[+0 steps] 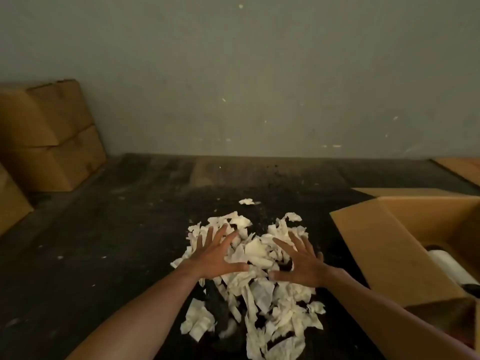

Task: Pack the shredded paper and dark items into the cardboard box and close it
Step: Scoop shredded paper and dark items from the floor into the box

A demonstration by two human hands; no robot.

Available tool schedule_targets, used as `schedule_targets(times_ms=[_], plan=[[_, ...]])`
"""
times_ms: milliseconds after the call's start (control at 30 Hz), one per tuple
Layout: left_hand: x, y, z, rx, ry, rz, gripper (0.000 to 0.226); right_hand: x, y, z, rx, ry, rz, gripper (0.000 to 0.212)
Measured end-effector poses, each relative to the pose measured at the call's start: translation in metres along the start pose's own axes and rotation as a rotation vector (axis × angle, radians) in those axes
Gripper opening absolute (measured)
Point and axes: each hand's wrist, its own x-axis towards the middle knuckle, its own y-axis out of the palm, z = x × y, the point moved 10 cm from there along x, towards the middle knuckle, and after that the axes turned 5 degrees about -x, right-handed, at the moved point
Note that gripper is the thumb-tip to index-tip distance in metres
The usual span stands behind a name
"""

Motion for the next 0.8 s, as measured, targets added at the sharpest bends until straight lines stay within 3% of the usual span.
schedule_targets(times_ms=[133, 233, 333, 467, 600, 667, 733, 800], plan=[[0.012, 0.053, 0.019, 0.145, -0.05, 0.204, 0.147, 0.033, 0.044, 0.003, -0.151, -0.076, 0.053, 0.119], [0.018, 0.089, 0.038, 0.303, -0.039, 0.292, 0.143, 0.049, 0.085, -0.004, -0.187, -0.086, 0.102, 0.121], [0.015, 0.106, 0.05, 0.277, -0.019, 0.199, 0.122, 0.051, 0.108, -0.015, -0.246, -0.053, 0.059, 0.109], [-0.001, 0.095, 0.058, 0.165, -0.096, -0.111, 0.08, 0.042, 0.104, -0.011, -0.277, -0.053, -0.146, 0.081], [-0.014, 0.08, 0.055, -0.063, -0.094, -0.39, 0.042, 0.041, 0.104, -0.01, -0.276, -0.049, -0.174, 0.079], [-0.014, 0.087, 0.056, -0.018, -0.146, -0.308, 0.043, 0.045, 0.1, -0.01, -0.256, -0.073, -0.187, 0.078], [-0.017, 0.086, 0.064, -0.143, -0.291, -0.26, 0.053, 0.048, 0.09, -0.01, -0.254, -0.099, -0.198, 0.076], [-0.015, 0.077, 0.064, -0.164, -0.358, -0.228, 0.048, 0.05, 0.079, -0.009, -0.274, -0.121, -0.185, 0.074]])
